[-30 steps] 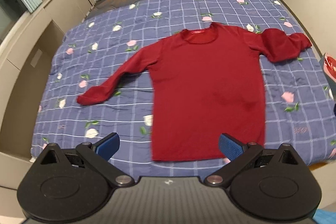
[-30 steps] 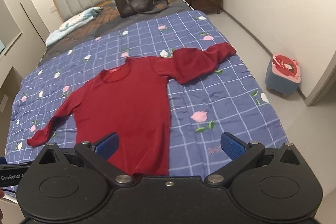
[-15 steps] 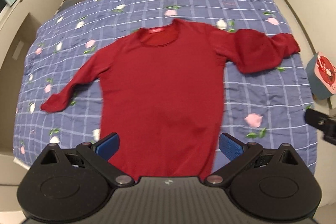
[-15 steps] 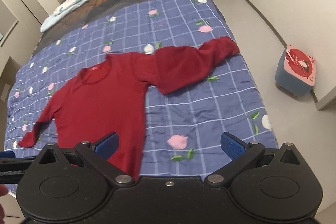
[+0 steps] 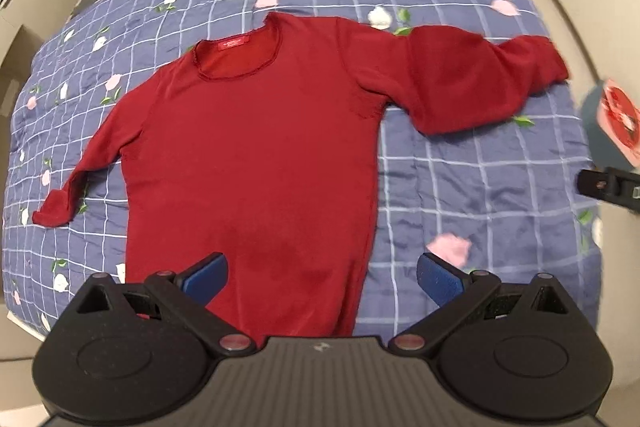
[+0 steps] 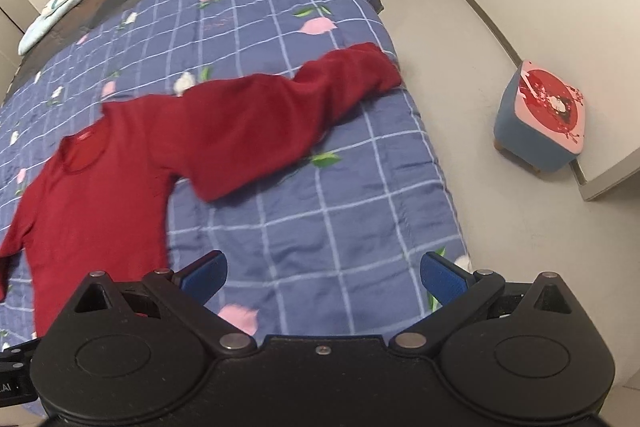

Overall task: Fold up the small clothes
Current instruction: 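Move the right tool toward the cuff of the sleeve nearest it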

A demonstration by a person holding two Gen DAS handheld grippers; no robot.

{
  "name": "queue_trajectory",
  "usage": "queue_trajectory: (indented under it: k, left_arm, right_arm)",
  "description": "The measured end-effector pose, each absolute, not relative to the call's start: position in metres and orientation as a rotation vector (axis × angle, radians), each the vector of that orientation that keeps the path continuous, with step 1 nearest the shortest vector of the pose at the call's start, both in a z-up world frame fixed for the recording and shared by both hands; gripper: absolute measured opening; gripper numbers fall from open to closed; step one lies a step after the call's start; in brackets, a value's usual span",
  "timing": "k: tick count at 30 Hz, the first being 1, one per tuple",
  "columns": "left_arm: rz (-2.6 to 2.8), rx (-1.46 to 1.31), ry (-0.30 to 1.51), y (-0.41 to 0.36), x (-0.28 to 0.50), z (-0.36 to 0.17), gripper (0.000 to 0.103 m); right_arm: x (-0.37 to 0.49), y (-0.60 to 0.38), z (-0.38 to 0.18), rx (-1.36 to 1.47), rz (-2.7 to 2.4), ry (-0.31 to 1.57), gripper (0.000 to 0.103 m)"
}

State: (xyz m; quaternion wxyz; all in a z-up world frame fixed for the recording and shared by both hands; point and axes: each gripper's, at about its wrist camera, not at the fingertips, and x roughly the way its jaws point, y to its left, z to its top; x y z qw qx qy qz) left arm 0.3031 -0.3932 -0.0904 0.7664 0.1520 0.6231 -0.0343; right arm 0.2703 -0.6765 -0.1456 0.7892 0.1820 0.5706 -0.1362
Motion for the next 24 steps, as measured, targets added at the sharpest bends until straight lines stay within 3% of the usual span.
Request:
queue_trajectory:
  k: [13, 19, 24]
  left_arm:
    - [0.102, 0.260, 1.434, -0.377, 0.332, -0.184, 0.102]
    - [0.092, 0.243, 1.452, -0.380, 0.334, -0.192, 0.102]
    - [0.082, 0.250, 1.437, -0.383, 0.339, -0.186, 0.103]
  right_arm:
    - [0.335, -0.742, -0.221, 0.520, -0.244, 1.147, 0.103]
    - [0.363, -0.788, -0.252, 0.670, -0.291, 1.038, 0.102]
    - [0.377, -0.818, -0.274, 0.831, -0.368, 0.982, 0.091]
